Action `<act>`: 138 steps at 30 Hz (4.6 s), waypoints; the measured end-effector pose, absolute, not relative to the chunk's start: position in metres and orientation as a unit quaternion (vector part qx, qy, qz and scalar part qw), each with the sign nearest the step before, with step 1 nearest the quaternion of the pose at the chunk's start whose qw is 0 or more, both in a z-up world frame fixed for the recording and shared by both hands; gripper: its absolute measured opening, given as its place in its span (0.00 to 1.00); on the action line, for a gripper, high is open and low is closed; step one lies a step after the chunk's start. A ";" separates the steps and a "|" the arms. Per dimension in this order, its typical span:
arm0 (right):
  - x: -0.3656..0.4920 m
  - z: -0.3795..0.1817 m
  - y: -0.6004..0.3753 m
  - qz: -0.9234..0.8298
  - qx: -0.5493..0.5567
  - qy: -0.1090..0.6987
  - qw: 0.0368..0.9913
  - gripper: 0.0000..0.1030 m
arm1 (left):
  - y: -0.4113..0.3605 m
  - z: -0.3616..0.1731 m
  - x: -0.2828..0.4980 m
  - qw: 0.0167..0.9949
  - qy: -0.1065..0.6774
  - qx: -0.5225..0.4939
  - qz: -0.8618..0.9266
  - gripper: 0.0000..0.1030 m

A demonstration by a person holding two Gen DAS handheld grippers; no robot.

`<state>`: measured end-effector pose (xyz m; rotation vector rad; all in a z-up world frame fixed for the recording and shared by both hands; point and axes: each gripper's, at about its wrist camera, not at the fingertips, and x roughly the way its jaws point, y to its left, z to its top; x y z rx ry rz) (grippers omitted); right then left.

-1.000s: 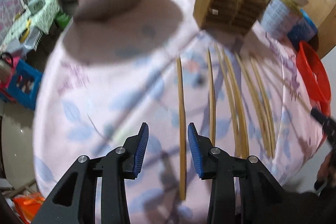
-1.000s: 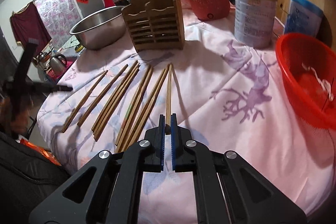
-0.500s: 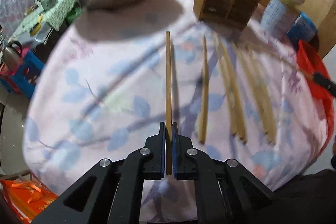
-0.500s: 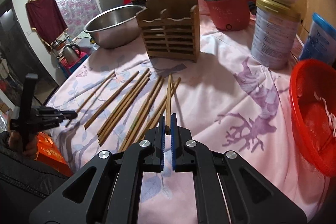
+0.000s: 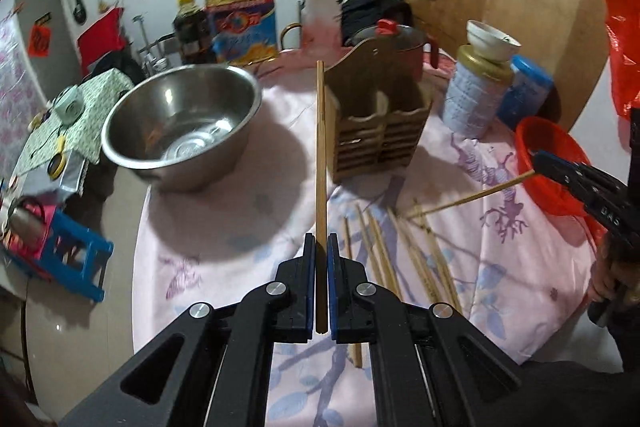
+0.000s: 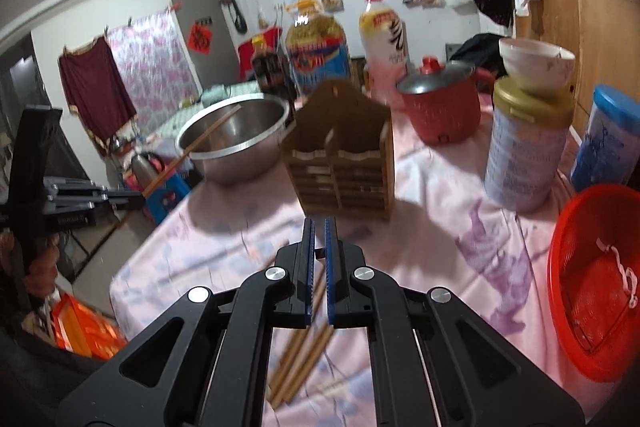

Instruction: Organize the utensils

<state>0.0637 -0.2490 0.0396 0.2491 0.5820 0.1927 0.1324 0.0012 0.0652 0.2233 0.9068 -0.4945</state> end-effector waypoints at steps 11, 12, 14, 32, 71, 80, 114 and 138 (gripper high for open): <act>0.080 0.057 -0.260 0.078 0.123 0.267 0.953 0.06 | -0.030 0.065 0.177 0.794 0.532 0.080 -0.284 0.06; 0.082 0.059 -0.262 0.079 0.126 0.265 0.953 0.06 | -0.033 0.064 0.182 0.785 0.545 0.075 -0.283 0.06; 0.086 0.067 -0.266 0.080 0.125 0.256 0.955 0.06 | -0.037 0.062 0.196 0.769 0.572 0.062 -0.281 0.06; 0.180 0.139 -0.277 0.143 0.100 0.209 0.962 0.11 | -0.080 0.068 0.288 0.683 0.694 -0.007 -0.226 0.06; 0.181 -0.024 -0.226 0.226 0.136 0.340 0.903 0.01 | -0.042 0.071 0.332 0.773 0.610 -0.022 -0.173 0.47; 0.240 -0.066 -0.152 0.266 0.049 0.435 0.859 0.25 | -0.002 0.040 0.309 0.764 0.627 -0.045 -0.146 0.48; 0.236 0.053 -0.282 0.047 0.223 0.029 0.973 0.06 | 0.042 0.045 0.254 0.799 0.592 -0.029 -0.097 0.54; 0.154 0.067 -0.253 -0.059 0.142 0.034 0.988 0.51 | 0.039 0.011 0.259 0.804 0.580 0.024 -0.128 0.62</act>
